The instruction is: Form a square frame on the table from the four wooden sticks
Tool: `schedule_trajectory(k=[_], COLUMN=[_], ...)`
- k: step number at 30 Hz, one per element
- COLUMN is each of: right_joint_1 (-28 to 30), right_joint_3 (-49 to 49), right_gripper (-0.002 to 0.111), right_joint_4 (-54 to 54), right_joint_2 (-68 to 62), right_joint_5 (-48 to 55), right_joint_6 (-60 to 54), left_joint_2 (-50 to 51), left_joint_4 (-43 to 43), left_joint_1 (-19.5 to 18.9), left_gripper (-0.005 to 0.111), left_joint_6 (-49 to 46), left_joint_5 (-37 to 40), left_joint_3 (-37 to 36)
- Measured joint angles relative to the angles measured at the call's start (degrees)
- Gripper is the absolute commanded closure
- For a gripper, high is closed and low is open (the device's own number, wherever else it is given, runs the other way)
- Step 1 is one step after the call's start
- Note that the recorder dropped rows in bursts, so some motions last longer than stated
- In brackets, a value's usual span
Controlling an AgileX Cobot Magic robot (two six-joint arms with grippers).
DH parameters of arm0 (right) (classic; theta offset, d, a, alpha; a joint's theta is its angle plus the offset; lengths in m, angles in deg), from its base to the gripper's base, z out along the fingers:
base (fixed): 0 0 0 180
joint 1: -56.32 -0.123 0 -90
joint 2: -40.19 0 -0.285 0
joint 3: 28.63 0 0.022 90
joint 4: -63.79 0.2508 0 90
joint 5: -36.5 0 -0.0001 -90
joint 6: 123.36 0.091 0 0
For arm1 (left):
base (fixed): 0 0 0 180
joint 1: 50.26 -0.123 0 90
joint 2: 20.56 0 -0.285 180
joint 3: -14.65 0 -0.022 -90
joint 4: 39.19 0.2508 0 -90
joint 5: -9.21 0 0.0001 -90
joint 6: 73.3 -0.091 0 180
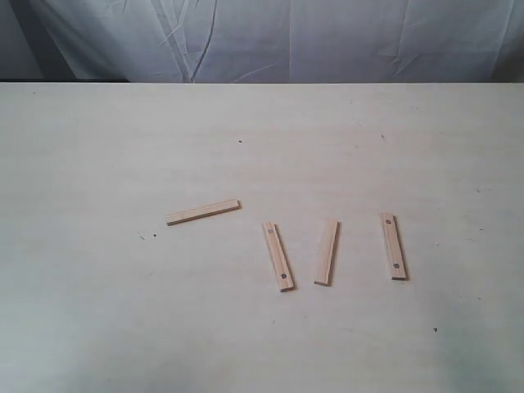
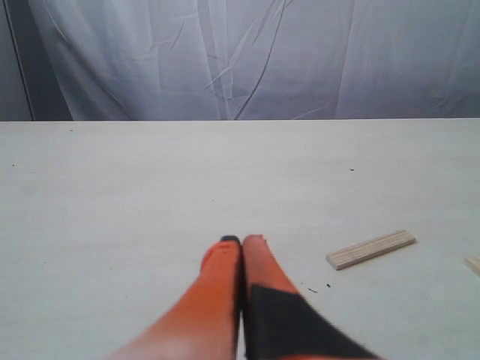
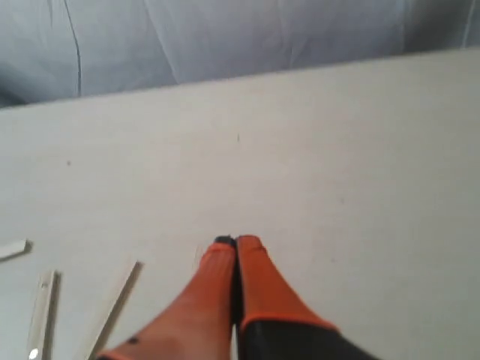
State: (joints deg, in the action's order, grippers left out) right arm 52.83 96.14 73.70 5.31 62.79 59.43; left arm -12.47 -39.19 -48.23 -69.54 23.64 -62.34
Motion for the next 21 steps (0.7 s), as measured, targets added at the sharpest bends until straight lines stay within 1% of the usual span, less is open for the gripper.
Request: schedule_trajectory(k=[2, 4, 9, 13, 16, 21], right_joint_1=[0.0, 0.0, 0.0, -0.27, -2.06, -8.05], right_joint_3=[2.41, 4.31, 5.4, 7.12, 10.74, 18.13], right_gripper=[0.109, 0.109, 0.109, 0.109, 0.109, 0.109], right_joint_4=[1.81, 2.82, 7.01, 10.26, 10.26, 10.14], right_joint_2=[-7.14, -14.8, -29.69, -39.14, -45.29, -55.34], right_joint_5=[1.99, 1.75, -5.47, -7.0, -5.51, -2.48], right_joint_6=[0.0, -0.12, -0.12, -0.56, -0.76, -0.9], left_joint_2=[0.0, 0.0, 0.0, 0.0, 0.0, 0.0], left_joint_4=[0.0, 0.0, 0.0, 0.0, 0.0, 0.0], left_joint_1=[0.0, 0.0, 0.0, 0.0, 0.0, 0.0], left_gripper=[0.107, 0.107, 0.107, 0.107, 0.107, 0.107], left_joint_6=[0.0, 0.0, 0.0, 0.0, 0.0, 0.0], left_joint_5=[0.0, 0.0, 0.0, 0.0, 0.0, 0.0], left_joint_3=[0.0, 0.0, 0.0, 0.0, 0.0, 0.0])
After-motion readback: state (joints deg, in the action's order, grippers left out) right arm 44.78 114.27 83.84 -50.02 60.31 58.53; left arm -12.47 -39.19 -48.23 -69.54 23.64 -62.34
